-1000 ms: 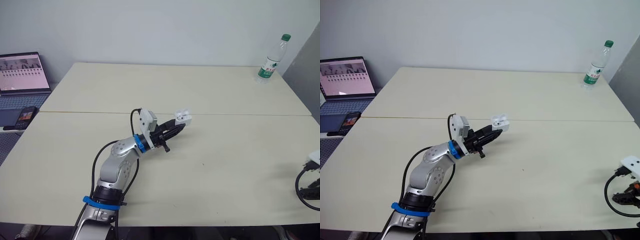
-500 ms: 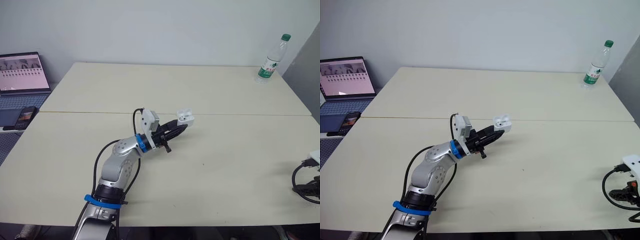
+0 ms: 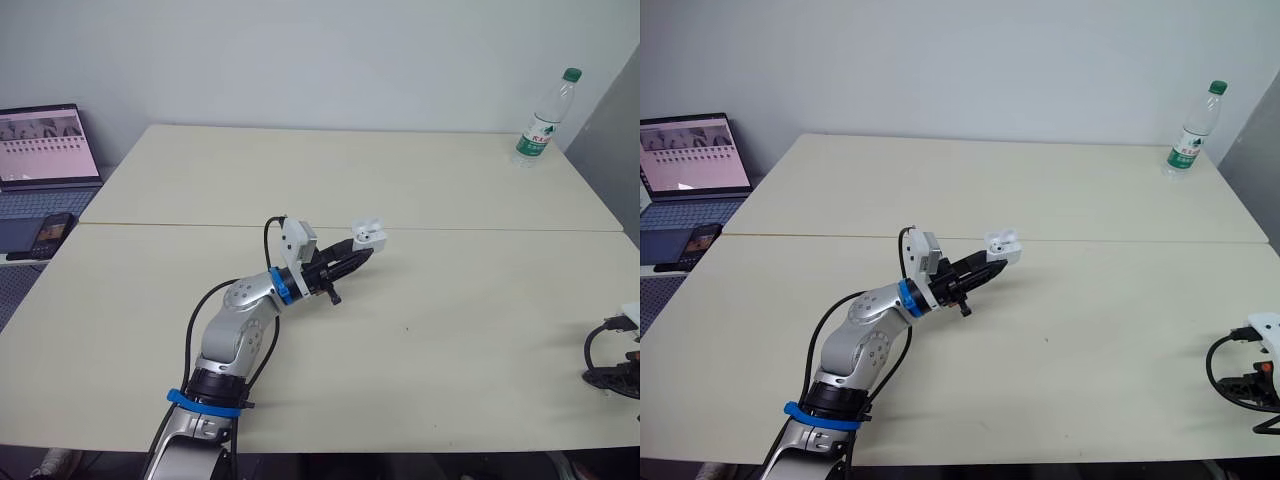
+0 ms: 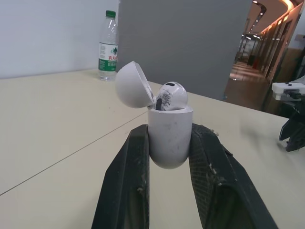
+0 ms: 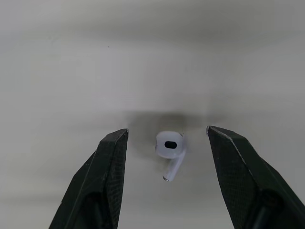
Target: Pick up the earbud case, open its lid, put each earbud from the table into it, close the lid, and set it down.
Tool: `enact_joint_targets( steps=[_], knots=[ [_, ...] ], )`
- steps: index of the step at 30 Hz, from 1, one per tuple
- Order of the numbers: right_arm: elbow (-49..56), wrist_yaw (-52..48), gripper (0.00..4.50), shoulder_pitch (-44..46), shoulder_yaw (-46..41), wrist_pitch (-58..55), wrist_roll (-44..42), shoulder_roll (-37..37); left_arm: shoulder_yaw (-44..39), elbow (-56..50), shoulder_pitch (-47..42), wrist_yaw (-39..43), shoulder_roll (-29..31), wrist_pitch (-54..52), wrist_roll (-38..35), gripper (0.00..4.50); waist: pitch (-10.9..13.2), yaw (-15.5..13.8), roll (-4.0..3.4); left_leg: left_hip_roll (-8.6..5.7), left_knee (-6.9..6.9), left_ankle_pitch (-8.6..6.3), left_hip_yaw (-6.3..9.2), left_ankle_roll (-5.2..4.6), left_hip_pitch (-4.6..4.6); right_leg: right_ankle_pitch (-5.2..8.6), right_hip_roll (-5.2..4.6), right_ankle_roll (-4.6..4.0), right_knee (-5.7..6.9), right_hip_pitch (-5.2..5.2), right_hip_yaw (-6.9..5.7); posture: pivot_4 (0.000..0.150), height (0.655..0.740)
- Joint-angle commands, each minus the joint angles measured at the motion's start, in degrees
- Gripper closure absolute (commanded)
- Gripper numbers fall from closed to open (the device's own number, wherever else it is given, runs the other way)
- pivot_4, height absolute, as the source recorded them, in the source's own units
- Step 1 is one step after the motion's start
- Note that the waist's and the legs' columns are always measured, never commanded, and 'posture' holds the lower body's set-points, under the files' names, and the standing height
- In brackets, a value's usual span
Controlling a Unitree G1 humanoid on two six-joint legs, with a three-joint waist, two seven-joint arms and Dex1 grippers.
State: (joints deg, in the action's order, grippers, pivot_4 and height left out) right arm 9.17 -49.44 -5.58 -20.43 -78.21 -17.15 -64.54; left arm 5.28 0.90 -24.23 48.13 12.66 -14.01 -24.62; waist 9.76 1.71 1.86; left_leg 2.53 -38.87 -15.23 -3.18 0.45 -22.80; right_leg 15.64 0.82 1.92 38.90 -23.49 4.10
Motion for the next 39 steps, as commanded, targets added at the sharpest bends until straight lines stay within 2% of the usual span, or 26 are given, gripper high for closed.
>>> enact_joint_targets(
  steps=[1, 3, 8, 14, 20, 25, 34, 39],
  knots=[
    [0.02, 0.8, 1.94, 0.14, 0.09, 0.36, -0.86, -0.98, -0.46, -1.3, -1.11, 0.06, -0.05, 1.32, 0.0, 3.72, 0.0, 0.01, 0.0, 0.0, 0.0, 0.0, -0.02, 0.0, 0.0, 0.0, 0.0, 0.0, 0.0, 0.0, 0.0, 0.15, 0.7362],
    [-0.05, 0.98, 2.36, -0.12, 0.23, 0.54, -0.98, -1.15, -0.49, -1.42, -1.01, 0.02, -0.02, 1.31, -0.02, 3.72, 0.0, 0.01, 0.0, 0.0, 0.0, 0.0, -0.03, 0.0, 0.0, 0.0, 0.0, 0.0, -0.01, 0.0, 0.0, 0.15, 0.7362],
    [-0.47, 1.45, 4.09, -0.35, 0.44, 1.11, -1.35, -1.39, -0.49, -1.56, -0.92, -0.05, 0.06, 1.28, 0.04, 3.72, 0.0, 0.01, 0.0, 0.0, 0.0, 0.0, -0.01, 0.0, 0.01, 0.0, 0.0, 0.0, 0.0, 0.0, 0.0, 0.15, 0.7362],
    [-0.41, 1.73, 4.11, -0.57, 0.46, 1.39, -1.79, -1.49, -0.5, -1.62, -0.89, -0.03, 0.13, 1.27, 0.0, 3.72, 0.0, 0.02, 0.01, 0.01, 0.0, 0.0, -0.02, 0.0, 0.01, 0.0, 0.0, 0.0, -0.01, 0.0, 0.0, 0.15, 0.7362],
    [0.91, 0.56, 4.11, 0.54, -0.03, 6.67, -2.43, -2.25, -0.46, -1.27, -1.18, 0.18, 0.14, 1.35, -0.03, 3.72, 0.0, 0.1, 0.01, 0.01, 0.0, 0.0, -0.05, 0.0, 0.02, 0.0, 0.0, 0.01, 0.0, 0.0, 0.0, 0.15, 0.7362],
    [5.69, -2.7, 4.11, 3.15, -0.12, 24.79, -2.5, -0.17, -0.18, -0.88, -1.85, 0.3, -0.14, 1.41, 0.07, 3.72, 0.0, 0.22, 0.01, 0.01, 0.0, 0.0, -0.07, 0.0, 0.03, 0.0, 0.03, 0.01, 0.0, -0.01, -0.01, 0.15, 0.7362],
    [12.52, -1.72, 4.11, 11.6, 3.13, 48.34, -3.07, 12.14, -0.08, -1.33, -4.13, -0.3, -1.23, 0.1, -0.64, 3.72, 0.03, 0.07, 0.05, 0.0, 0.02, 0.0, -0.01, 0.0, -0.03, -0.01, 0.03, 0.02, -0.04, -0.01, -0.03, 0.15, 0.7362],
    [14.08, 4.87, 4.11, 21.87, 8.64, 52.36, -3.61, 22.71, 0.45, -0.21, -5.64, -0.54, -2.73, 0.29, -0.14, 3.72, 0.05, 0.21, 0.08, 0.03, 0.01, 0.0, -0.03, 0.0, 0.03, -0.03, 0.04, 0.04, 0.01, -0.01, -0.02, 0.15, 0.7362]
  ],
)
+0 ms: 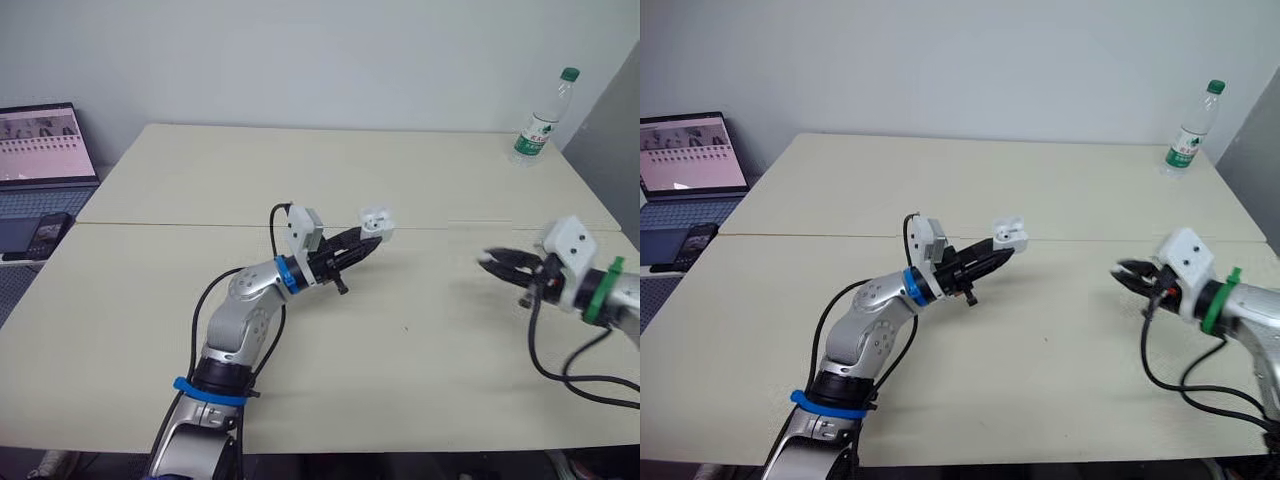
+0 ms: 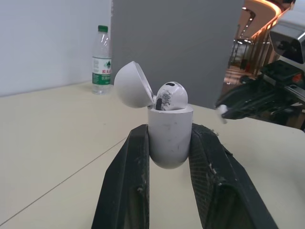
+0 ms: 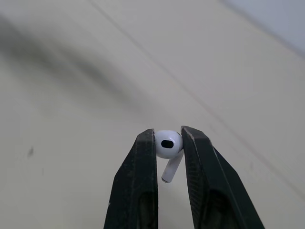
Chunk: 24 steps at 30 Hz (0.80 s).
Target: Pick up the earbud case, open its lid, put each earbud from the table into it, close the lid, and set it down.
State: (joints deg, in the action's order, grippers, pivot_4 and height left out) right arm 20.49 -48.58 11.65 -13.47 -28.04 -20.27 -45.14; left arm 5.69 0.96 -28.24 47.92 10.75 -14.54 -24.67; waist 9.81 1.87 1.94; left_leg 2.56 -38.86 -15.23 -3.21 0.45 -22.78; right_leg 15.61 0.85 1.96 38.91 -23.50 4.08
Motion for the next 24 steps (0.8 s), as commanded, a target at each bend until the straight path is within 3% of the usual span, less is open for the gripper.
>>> enact_joint_targets(
  steps=[1, 9, 24],
  knots=[
    [3.37, 5.73, 4.11, 6.92, 2.99, 1.84, -0.74, 5.69, 0.08, 0.0, -2.14, -0.42, -1.13, 0.9, -0.01, 3.72, 0.0, 0.0, -0.01, 0.03, 0.0, 0.0, 0.0, 0.0, 0.0, -0.01, 0.02, -0.01, 0.01, -0.01, 0.01, 0.15, 0.7362],
    [5.57, 16.52, 4.11, 14.66, 7.86, 0.77, -1.55, 19.97, -0.19, 0.16, -3.85, -1.11, -2.15, 0.76, -0.23, 3.72, 0.0, -0.15, -0.02, -0.01, 0.02, 0.0, 0.09, 0.0, -0.14, -0.17, -0.04, -0.3, -0.03, -0.08, 0.0, 0.15, 0.7362],
    [4.55, 16.24, 4.11, 12.79, 12.42, 5.22, -0.19, 21.38, -0.49, -0.32, -3.6, -1.35, -1.79, 0.72, -0.38, 3.72, 0.0, -0.16, -0.02, -0.01, 0.02, 0.0, 0.11, 0.0, -0.13, -0.18, -0.04, -0.31, 0.0, -0.08, -0.03, 0.15, 0.7362]
  ],
)
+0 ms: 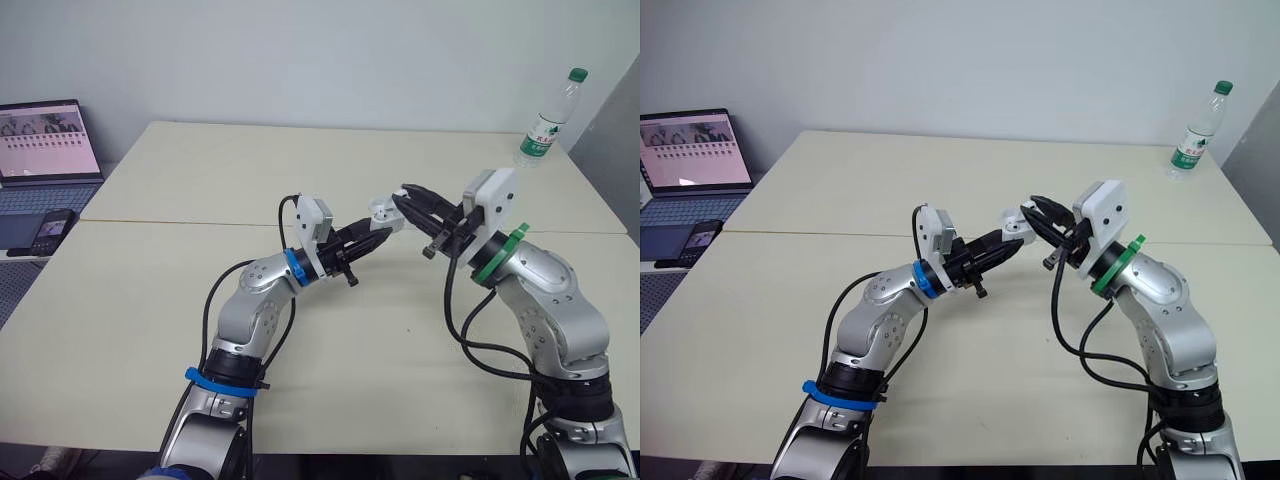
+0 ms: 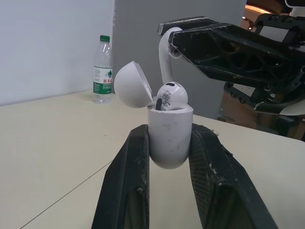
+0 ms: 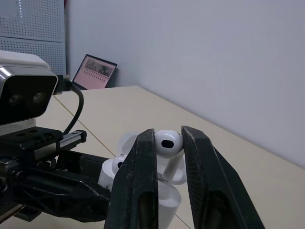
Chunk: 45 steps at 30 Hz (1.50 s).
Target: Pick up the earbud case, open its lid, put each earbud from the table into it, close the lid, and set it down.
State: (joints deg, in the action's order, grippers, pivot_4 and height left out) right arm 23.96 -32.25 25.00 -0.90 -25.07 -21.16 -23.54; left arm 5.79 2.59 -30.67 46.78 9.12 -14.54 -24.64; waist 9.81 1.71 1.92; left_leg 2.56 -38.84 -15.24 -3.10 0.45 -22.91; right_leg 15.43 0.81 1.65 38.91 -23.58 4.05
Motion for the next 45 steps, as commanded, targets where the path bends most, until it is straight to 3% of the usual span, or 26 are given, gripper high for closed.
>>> enact_joint_targets(
  steps=[1, 17, 25, 28, 29, 33, 37, 40, 45],
  knots=[
    [0.89, -0.13, 4.11, -0.79, -0.02, 2.53, 0.92, -0.34, -0.59, -1.99, -1.14, -0.23, -0.16, 0.69, -0.43, 3.72, 0.0, -0.01, 0.0, 0.0, 0.0, 0.0, 0.0, 0.0, 0.0, 0.0, 0.0, 0.0, 0.0, 0.0, 0.0, 0.15, 0.7362],
    [-0.85, -1.61, 4.11, -2.47, 1.05, 4.54, 3.0, -2.04, -0.3, -2.04, -0.77, -0.1, -0.26, 0.8, -0.37, 3.72, 0.0, 0.0, 0.0, 0.0, 0.0, 0.0, -0.02, 0.0, 0.0, 0.0, 0.0, 0.0, -0.01, 0.0, 0.0, 0.15, 0.7362],
    [1.23, -0.36, 1.16, -1.09, -1.96, 0.73, -2.11, -1.14, -0.05, -2.14, -0.03, -0.06, 0.01, 1.16, 0.13, 3.72, 0.0, -0.01, 0.0, 0.01, 0.0, 0.0, 0.0, 0.0, 0.0, 0.0, 0.0, 0.0, -0.01, 0.0, 0.01, 0.15, 0.7362],
    [2.71, 0.06, 0.16, 0.37, -5.77, -3.16, -7.55, -1.63, -0.22, -2.45, 0.31, 0.22, 0.48, 1.05, 0.05, 3.72, 0.0, -0.01, 0.0, 0.0, 0.0, 0.0, -0.01, 0.0, 0.0, 0.0, 0.0, 0.0, -0.01, 0.0, 0.0, 0.15, 0.7362],
    [2.93, 0.25, 0.04, 1.15, -7.39, -5.0, -9.92, -2.16, -0.31, -2.56, 0.46, 0.38, 0.68, 0.96, -0.05, 3.72, 0.0, -0.01, 0.0, 0.0, 0.0, 0.0, -0.02, 0.0, 0.0, 0.0, -0.01, 0.0, -0.01, 0.0, 0.01, 0.15, 0.7362],
    [1.59, 0.8, 0.04, 4.41, -12.24, -12.55, -18.43, -4.52, -0.75, -2.87, 0.72, 1.34, 1.45, -1.2, -1.9, 3.72, 0.0, 0.0, 0.0, 0.01, 0.0, 0.0, 0.01, 0.0, 0.0, 0.0, -0.01, 0.0, -0.01, 0.0, 0.01, 0.15, 0.7362],
    [-3.45, 0.49, 0.04, 7.03, -15.49, -20.87, -25.2, -7.86, -1.56, -5.24, 1.48, 4.79, 3.44, -10.93, -9.44, 3.72, 0.0, 0.11, 0.0, 0.02, 0.02, 0.0, 0.02, -0.01, 0.0, 0.0, -0.01, -0.01, -0.01, 0.0, 0.01, 0.15, 0.7362],
    [-7.27, 0.25, 0.63, 7.39, -15.25, -25.14, -26.58, -9.81, -2.23, -7.06, 1.66, 7.33, 5.04, -17.67, -14.99, 3.72, 0.01, 0.13, 0.0, 0.02, 0.04, 0.0, 0.04, -0.01, -0.01, 0.01, -0.01, -0.01, -0.03, 0.0, 0.02, 0.15, 0.7362],
    [-11.73, -5.45, 2.45, 5.76, -10.18, -30.88, -26.59, -14.13, -4.24, -7.47, 0.45, 10.04, 7.14, -25.54, -22.08, 3.72, 0.02, 0.14, 0.0, 0.0, 0.04, 0.0, 0.02, -0.01, -0.02, 0.01, -0.01, 0.0, -0.05, -0.02, 0.01, 0.15, 0.7362]
  ],
)
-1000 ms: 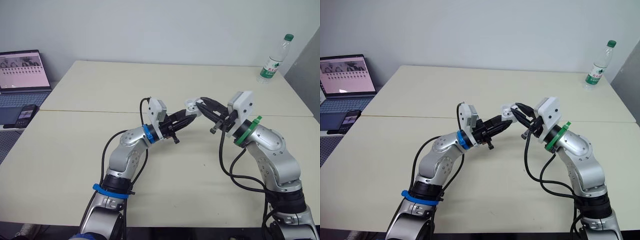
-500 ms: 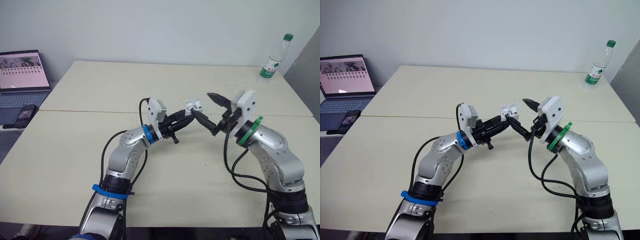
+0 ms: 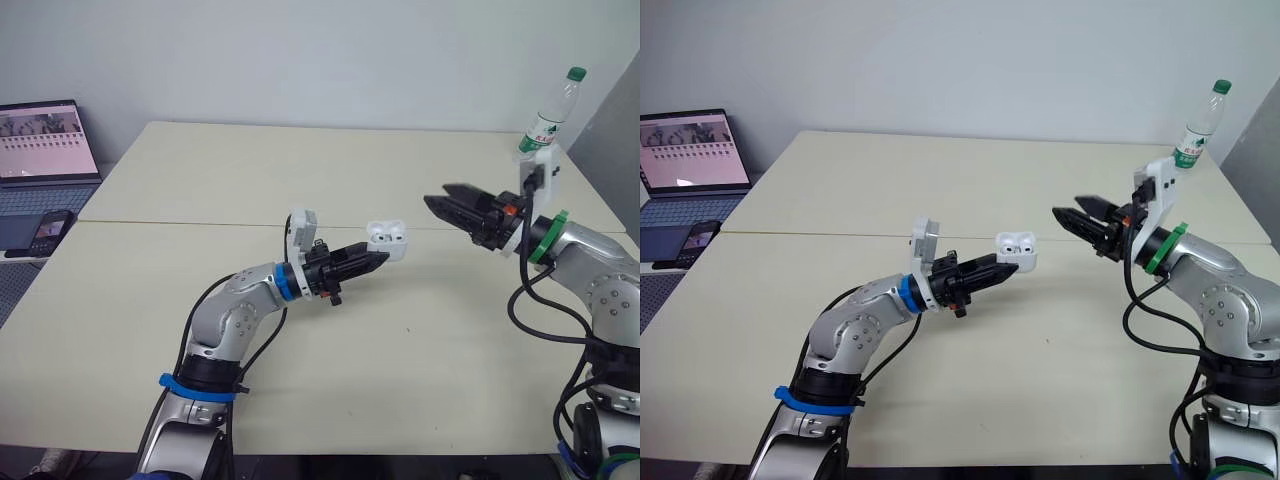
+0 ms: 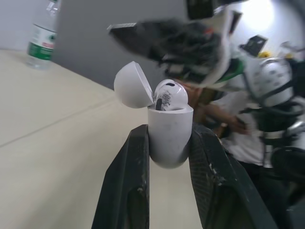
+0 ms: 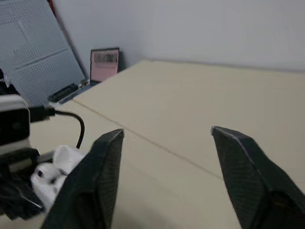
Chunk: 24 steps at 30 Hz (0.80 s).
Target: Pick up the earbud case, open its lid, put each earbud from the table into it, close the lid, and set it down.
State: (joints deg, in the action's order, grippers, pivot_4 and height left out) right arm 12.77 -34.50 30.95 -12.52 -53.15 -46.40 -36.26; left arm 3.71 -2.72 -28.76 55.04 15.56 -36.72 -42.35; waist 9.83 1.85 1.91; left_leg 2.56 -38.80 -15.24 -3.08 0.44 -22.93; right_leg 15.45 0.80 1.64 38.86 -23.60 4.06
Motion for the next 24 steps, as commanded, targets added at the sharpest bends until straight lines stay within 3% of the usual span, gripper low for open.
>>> enact_joint_targets(
  steps=[1, 5, 24],
  knots=[
    [-0.89, -3.57, 2.83, -0.14, 1.63, -3.62, -1.97, -1.44, -2.32, -2.09, -1.66, 1.99, 0.95, -4.12, -4.88, 3.72, 0.0, 0.0, 0.0, 0.01, 0.0, 0.0, -0.01, 0.0, 0.0, 0.0, 0.0, 0.0, 0.0, 0.0, -0.01, 0.15, 0.7362],
    [-1.2, -5.22, 4.4, 0.68, 3.08, -7.02, -4.52, -0.12, -3.05, -1.36, -2.74, 1.73, 2.01, -8.83, -7.34, 3.72, 0.0, 0.02, 0.0, 0.03, 0.0, 0.0, 0.01, 0.0, -0.01, 0.0, 0.03, 0.01, 0.02, -0.03, 0.0, 0.15, 0.7362],
    [2.32, -7.09, 4.46, 2.25, -0.13, -10.76, -16.11, 1.93, -1.05, -0.33, -1.82, 1.9, 2.93, -12.45, -4.91, 3.72, 0.01, 0.0, 0.0, 0.01, 0.02, 0.0, 0.0, 0.0, -0.05, 0.01, 0.02, 0.02, -0.01, -0.06, -0.01, 0.15, 0.7362]
  ],
)
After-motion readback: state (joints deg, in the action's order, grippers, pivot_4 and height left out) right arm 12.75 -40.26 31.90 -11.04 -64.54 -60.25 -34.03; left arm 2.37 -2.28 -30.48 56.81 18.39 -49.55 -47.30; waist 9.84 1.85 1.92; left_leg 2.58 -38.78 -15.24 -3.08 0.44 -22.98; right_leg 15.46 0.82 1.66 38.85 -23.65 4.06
